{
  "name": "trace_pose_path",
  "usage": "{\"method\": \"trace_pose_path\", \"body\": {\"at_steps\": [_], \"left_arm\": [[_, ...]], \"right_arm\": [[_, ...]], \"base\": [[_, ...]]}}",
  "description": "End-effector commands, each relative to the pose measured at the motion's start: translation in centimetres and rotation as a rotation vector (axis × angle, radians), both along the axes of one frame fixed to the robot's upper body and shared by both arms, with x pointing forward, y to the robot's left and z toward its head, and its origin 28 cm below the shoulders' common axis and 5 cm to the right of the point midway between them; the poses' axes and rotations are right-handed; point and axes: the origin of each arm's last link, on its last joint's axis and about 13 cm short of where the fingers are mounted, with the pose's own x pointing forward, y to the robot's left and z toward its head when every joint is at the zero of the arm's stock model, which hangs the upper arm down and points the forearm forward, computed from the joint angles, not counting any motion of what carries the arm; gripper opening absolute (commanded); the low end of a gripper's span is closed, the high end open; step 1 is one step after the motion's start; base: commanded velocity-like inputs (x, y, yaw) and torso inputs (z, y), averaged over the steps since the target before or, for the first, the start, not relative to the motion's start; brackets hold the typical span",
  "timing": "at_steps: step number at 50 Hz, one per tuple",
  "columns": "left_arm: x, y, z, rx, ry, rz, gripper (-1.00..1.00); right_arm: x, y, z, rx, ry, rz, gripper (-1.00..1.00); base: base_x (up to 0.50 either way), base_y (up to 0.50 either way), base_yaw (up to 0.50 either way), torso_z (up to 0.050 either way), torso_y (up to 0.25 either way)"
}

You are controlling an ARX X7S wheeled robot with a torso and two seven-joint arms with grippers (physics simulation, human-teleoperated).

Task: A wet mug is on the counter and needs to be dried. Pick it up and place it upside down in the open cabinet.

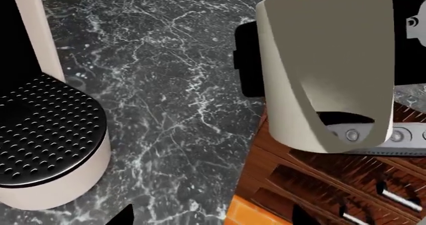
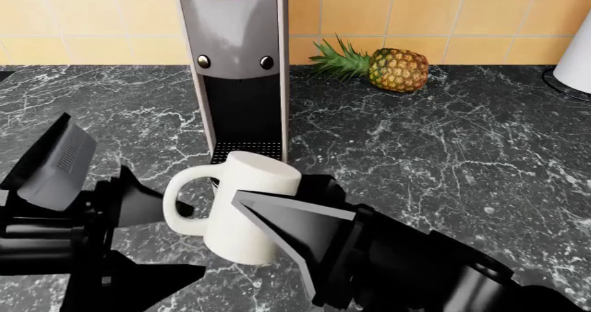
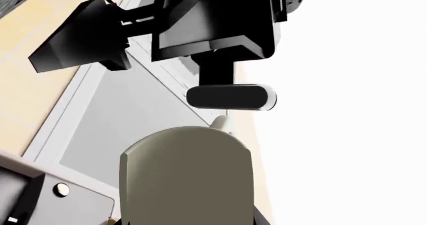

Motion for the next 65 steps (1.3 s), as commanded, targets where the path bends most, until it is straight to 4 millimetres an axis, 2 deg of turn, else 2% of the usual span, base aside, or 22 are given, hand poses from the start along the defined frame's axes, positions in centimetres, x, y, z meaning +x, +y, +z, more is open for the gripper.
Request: {"method": "trace_pose_path", "body": {"at_steps": [1, 14, 37, 65], "left_arm": [[-0.5, -0.2, 0.2, -0.009, 0.009, -0.055, 1.00], [-0.7, -0.4, 1.2, -0.123, 0.014, -0.108, 1.00], [-0.4, -1.5, 1.8, -0.149, 0.005, -0.121, 1.00], [-0.9, -3.0, 2.8, -0.152, -0.010, -0.179, 1.00]], "right_arm": [[0.0, 0.0, 0.2, 0.003, -0.029, -0.004, -1.00], [0.0, 0.1, 0.0, 0.002, -0.023, 0.000, -1.00], [0.0, 0.0, -0.2, 0.005, -0.019, 0.005, -1.00], [0.2, 0.1, -0.8, -0.003, -0.011, 0.009, -1.00]], "base": [[0.00, 0.00, 0.00, 0.000, 0.000], [0.00, 0.00, 0.00, 0.000, 0.000], [0.00, 0.00, 0.00, 0.000, 0.000], [0.00, 0.00, 0.00, 0.000, 0.000]]}}
